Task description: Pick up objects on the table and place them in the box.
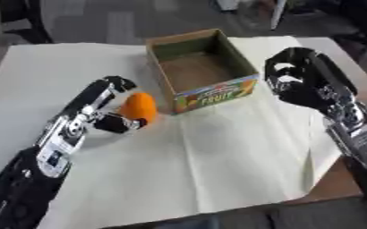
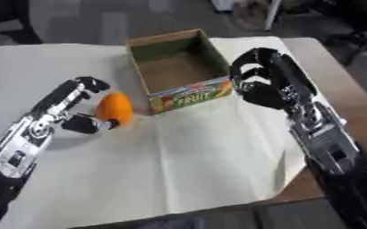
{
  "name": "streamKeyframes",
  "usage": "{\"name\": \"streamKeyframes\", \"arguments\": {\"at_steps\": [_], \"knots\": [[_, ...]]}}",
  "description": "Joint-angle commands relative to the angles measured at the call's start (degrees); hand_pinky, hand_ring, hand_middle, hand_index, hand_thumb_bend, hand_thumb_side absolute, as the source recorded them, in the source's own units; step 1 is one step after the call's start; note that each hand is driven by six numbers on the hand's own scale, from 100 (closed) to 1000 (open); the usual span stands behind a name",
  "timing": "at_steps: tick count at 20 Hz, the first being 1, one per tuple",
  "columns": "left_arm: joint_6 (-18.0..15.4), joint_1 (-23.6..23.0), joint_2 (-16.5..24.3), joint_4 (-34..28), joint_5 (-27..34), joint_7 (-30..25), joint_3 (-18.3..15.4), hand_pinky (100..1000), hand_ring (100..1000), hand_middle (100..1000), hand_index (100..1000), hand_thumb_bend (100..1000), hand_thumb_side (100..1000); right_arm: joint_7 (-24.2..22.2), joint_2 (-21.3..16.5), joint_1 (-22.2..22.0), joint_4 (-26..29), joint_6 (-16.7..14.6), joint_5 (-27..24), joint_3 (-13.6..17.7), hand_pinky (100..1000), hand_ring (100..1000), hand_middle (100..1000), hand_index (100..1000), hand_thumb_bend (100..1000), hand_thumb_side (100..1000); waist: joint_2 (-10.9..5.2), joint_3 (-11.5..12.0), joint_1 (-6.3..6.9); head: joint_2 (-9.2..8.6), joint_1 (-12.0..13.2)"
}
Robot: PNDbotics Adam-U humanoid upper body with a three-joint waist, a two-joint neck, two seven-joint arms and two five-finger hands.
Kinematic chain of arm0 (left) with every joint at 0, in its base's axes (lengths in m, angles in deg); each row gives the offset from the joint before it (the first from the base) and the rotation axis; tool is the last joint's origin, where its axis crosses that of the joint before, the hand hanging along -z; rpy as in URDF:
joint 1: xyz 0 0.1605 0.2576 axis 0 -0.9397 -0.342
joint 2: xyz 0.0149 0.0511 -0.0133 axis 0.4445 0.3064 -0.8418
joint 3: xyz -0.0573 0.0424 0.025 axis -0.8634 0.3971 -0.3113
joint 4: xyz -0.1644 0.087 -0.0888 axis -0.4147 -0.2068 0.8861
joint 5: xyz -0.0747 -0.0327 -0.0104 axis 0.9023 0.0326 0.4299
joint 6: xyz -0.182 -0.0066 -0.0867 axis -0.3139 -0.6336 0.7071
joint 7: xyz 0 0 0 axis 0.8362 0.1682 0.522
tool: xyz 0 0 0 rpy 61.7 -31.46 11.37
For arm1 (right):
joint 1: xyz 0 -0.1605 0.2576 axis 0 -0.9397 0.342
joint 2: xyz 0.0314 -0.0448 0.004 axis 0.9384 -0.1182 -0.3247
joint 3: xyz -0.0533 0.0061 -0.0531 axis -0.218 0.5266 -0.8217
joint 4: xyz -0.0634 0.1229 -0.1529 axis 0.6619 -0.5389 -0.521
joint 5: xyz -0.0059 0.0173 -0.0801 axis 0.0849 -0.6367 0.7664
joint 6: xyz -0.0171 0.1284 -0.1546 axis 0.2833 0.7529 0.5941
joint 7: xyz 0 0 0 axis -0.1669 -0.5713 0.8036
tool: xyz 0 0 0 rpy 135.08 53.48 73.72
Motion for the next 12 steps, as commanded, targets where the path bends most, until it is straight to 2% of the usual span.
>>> {"name": "streamKeyframes", "arguments": {"at_steps": [1, 4, 5, 6, 8, 9, 10, 11, 12], "knots": [[-1.2, 1.6, -0.9, 2.1, -2.9, 0.4, -0.7, 745, 802, 743, 833, 600, 191, -0.3, -0.6, 0.9, 1.3, -0.1, -0.3, 0.1, 612, 768, 547, 503, 100, 100, -0.56, -0.2, -0.07, 0.35, 0.3], [-2.0, 1.9, -1.9, 4.8, -5.0, 1.0, -1.1, 720, 769, 720, 832, 577, 144, -0.5, -0.4, 1.0, 1.2, -0.1, -0.3, -0.1, 612, 768, 547, 503, 100, 100, -0.48, -0.7, -0.13, 0.35, 0.3], [-2.2, 2.0, -2.1, 5.5, -5.5, 1.4, -1.2, 687, 739, 686, 816, 542, 100, -0.6, -0.4, 1.0, 1.2, -0.1, -0.3, -0.1, 612, 768, 547, 503, 100, 100, -0.46, -0.8, -0.15, 0.35, 0.3], [-2.2, 2.1, -2.4, 6.1, -6.1, 2.0, -1.5, 652, 712, 663, 802, 520, 100, -0.6, -0.4, 1.0, 1.2, -0.1, -0.2, -0.1, 612, 768, 547, 503, 100, 100, -0.43, -0.9, -0.16, 0.35, 0.4], [-1.9, 2.3, -2.6, 7.1, -6.9, 4.4, -2.1, 484, 586, 553, 718, 388, 100, -0.6, -0.3, 1.0, 1.1, -0.1, -0.2, -0.2, 612, 768, 547, 503, 100, 100, -0.41, -1.1, -0.18, 0.35, 0.4], [-1.6, 2.4, -2.7, 7.3, -7.1, 6.3, -2.5, 454, 559, 526, 692, 341, 100, -0.6, -0.3, 0.9, 1.1, -0.1, -0.2, -0.2, 612, 768, 547, 503, 100, 100, -0.41, -1.2, -0.19, 0.35, 0.4], [-1.2, 2.5, -2.8, 7.5, -7.0, 8.5, -2.9, 398, 508, 476, 640, 244, 101, -0.6, -0.2, 0.9, 1.1, -0.1, -0.2, -0.2, 612, 768, 547, 503, 100, 100, -0.41, -1.2, -0.20, 0.35, 0.4], [-0.8, 2.5, -2.8, 7.6, -6.6, 10.6, -3.2, 382, 495, 463, 624, 214, 105, -0.6, -0.2, 0.9, 1.1, -0.1, -0.2, -0.2, 612, 768, 547, 503, 100, 100, -0.41, -1.2, -0.19, 0.35, 0.5], [-0.5, 2.5, -2.8, 7.6, -5.9, 12.5, -3.4, 337, 462, 428, 587, 142, 117, -0.6, -0.2, 0.9, 1.1, -0.1, -0.2, -0.2, 612, 768, 547, 503, 100, 100, -0.41, -1.2, -0.18, 0.35, 0.5]]}}
